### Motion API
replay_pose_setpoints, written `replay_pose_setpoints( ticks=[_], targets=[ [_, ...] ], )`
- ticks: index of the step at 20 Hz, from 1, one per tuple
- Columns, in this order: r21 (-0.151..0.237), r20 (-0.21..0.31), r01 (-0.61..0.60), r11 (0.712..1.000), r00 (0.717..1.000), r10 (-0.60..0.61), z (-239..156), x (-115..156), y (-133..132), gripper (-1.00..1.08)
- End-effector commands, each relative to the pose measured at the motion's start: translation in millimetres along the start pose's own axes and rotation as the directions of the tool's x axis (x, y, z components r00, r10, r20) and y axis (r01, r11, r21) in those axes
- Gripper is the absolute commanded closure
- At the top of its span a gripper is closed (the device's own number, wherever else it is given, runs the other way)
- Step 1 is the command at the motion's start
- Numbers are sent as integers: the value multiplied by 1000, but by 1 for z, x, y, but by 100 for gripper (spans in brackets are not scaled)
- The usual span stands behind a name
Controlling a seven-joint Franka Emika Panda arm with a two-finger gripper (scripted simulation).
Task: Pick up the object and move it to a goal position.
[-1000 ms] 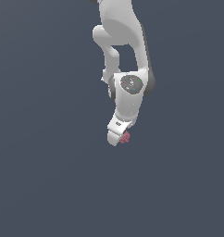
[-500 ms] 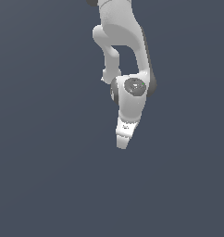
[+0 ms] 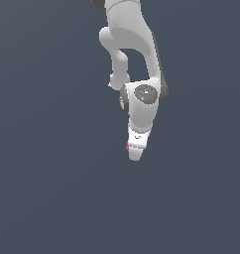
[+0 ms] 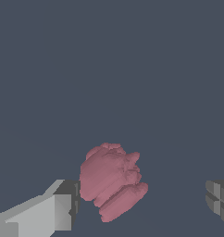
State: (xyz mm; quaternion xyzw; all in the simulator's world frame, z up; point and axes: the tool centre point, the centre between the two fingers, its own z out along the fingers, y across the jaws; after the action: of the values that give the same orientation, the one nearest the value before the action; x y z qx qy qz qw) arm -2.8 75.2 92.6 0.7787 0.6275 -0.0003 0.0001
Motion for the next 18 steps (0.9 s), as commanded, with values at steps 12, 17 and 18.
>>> replay_pose_setpoints(
  ticks=[12, 17, 18],
  targets=[
    [0, 0, 8, 1000, 1000, -8, 35, 0, -1, -92],
    [0, 0, 8, 1000, 1000, -8, 49, 0, -1, -92],
    [0, 0, 8, 1000, 1000, -8, 50, 0, 0, -92]
  ],
)
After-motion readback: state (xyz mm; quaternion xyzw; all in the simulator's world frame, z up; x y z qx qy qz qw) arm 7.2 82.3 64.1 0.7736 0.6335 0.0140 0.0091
